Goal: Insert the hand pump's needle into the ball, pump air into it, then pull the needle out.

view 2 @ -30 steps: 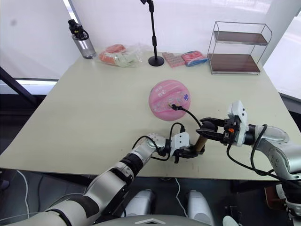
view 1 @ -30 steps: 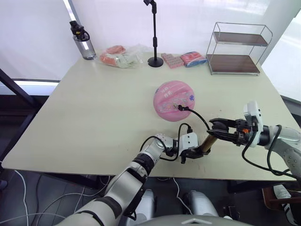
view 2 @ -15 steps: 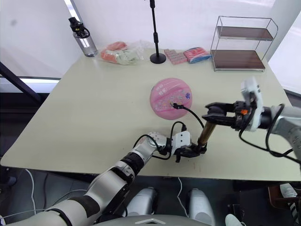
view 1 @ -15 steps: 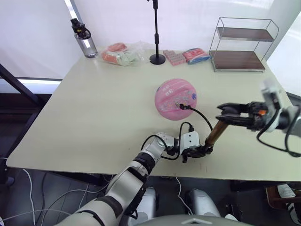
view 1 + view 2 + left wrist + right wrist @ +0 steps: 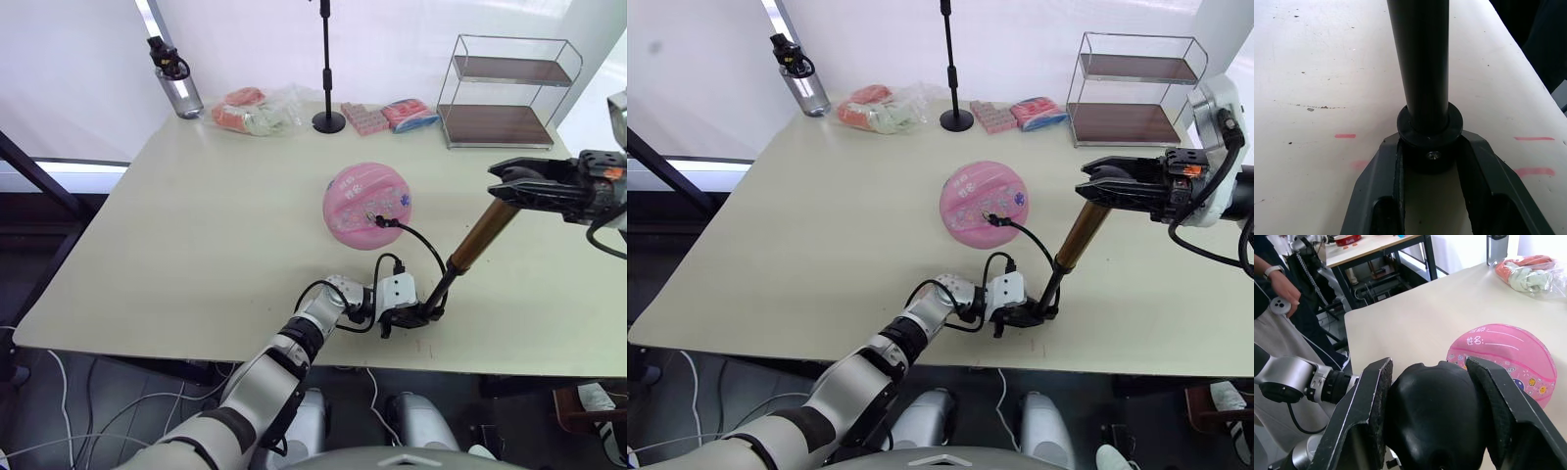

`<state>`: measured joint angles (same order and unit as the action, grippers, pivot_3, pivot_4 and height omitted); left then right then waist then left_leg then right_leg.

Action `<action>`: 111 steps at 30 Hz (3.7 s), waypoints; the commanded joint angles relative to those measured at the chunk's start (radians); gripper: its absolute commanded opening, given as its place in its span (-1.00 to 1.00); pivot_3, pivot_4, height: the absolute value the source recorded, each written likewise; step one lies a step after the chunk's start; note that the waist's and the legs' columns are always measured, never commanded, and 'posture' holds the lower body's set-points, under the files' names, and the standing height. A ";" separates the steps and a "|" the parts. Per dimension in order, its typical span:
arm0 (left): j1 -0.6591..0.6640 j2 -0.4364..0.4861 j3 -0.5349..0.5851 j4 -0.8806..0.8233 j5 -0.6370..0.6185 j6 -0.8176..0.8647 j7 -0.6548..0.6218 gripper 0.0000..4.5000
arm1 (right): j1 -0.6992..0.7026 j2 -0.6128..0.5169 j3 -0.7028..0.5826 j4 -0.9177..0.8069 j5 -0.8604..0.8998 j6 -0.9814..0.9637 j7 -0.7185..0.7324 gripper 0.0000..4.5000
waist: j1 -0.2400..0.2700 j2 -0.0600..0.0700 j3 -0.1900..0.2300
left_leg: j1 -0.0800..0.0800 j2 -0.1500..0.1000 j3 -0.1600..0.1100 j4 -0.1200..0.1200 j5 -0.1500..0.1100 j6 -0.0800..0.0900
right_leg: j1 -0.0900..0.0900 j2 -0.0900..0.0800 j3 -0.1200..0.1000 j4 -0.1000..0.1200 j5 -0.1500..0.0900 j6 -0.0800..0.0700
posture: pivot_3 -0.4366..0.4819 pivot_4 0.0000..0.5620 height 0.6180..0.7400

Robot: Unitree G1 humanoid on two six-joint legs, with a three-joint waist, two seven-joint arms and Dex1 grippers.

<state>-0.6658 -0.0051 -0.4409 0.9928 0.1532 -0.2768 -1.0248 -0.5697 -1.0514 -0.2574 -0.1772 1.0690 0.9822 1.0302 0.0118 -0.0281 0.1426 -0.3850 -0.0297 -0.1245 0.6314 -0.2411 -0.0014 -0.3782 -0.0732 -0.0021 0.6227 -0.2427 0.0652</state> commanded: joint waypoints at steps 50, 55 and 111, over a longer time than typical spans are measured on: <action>0.096 0.065 -0.078 0.167 0.116 0.094 0.003 -0.54 | -0.079 -0.064 -0.099 0.049 0.044 0.089 -0.067 -0.15 | 0.002 0.002 0.002 | -0.002 -0.001 0.000 0.000 0.000 0.000 | 0.000 -0.001 0.000 0.000 -0.001 0.000 | -0.05 -0.47 0.86; 0.096 0.066 -0.076 0.166 0.115 0.097 0.008 -0.54 | -0.098 -0.030 -0.086 0.039 0.042 0.112 -0.093 -0.15 | 0.002 0.002 0.003 | -0.002 -0.001 0.000 0.000 0.000 0.000 | -0.001 -0.001 -0.001 0.000 -0.001 0.000 | -0.05 -0.47 0.86; 0.092 0.067 -0.077 0.173 0.115 0.089 0.008 -0.54 | 0.023 0.178 -0.160 -0.080 -0.046 -0.251 -0.225 -0.15 | 0.001 0.002 0.002 | 0.002 0.001 0.001 0.000 0.000 0.000 | 0.001 0.000 -0.002 0.000 -0.001 0.000 | -0.05 -0.47 0.86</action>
<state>-0.6672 -0.0062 -0.4392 0.9949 0.1515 -0.2767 -1.0179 -0.4832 -0.8436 -0.2962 -0.2648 1.0060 0.7562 0.8534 0.0123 -0.0261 0.1444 -0.3837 -0.0290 -0.1240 0.6317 -0.2412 -0.0015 -0.3773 -0.0733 -0.0040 0.6229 -0.2433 0.0653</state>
